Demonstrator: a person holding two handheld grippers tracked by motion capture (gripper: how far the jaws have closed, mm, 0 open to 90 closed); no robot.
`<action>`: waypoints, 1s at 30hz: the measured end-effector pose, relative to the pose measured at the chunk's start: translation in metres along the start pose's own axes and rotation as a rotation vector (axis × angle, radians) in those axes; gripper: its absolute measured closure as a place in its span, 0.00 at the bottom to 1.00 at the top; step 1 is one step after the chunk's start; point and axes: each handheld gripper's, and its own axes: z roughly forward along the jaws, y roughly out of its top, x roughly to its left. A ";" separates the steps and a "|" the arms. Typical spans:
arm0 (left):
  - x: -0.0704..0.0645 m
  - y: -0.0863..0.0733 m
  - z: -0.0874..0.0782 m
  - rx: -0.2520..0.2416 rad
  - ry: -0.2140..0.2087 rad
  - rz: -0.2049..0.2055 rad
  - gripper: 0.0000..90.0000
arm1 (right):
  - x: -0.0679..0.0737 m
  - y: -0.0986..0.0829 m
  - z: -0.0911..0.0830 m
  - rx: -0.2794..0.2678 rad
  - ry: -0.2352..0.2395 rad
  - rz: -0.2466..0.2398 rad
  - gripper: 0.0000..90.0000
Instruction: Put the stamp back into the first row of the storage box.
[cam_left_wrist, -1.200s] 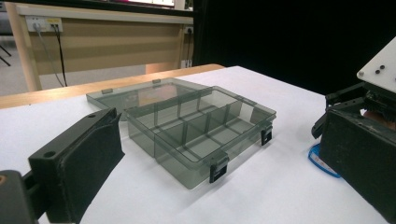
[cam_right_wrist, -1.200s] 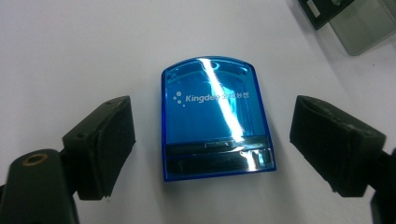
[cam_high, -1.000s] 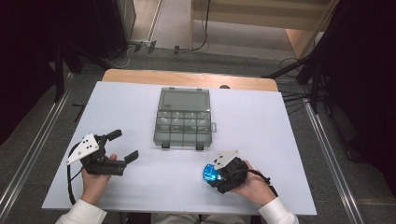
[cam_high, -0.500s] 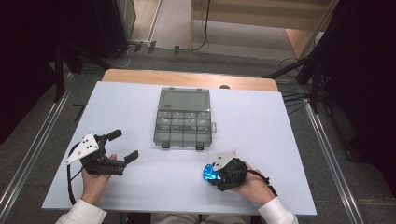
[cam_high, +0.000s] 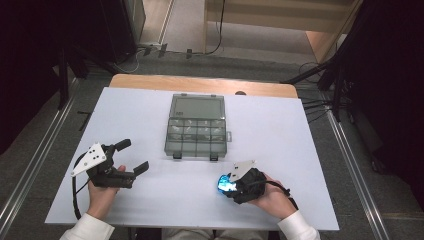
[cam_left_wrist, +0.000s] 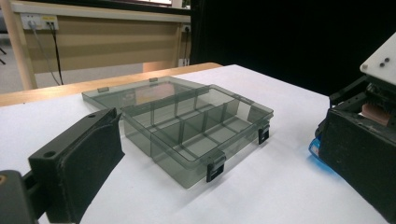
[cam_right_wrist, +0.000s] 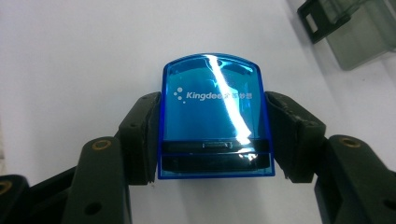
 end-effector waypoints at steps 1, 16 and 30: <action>0.000 0.000 0.000 0.000 0.001 0.000 0.00 | -0.001 0.001 -0.002 -0.004 0.003 0.004 0.47; -0.001 0.000 0.000 0.006 0.000 0.005 0.00 | -0.021 0.013 -0.026 -0.047 0.009 0.021 0.47; -0.001 0.000 0.000 0.010 -0.001 0.005 0.00 | -0.043 0.030 -0.029 -0.047 0.072 0.033 0.47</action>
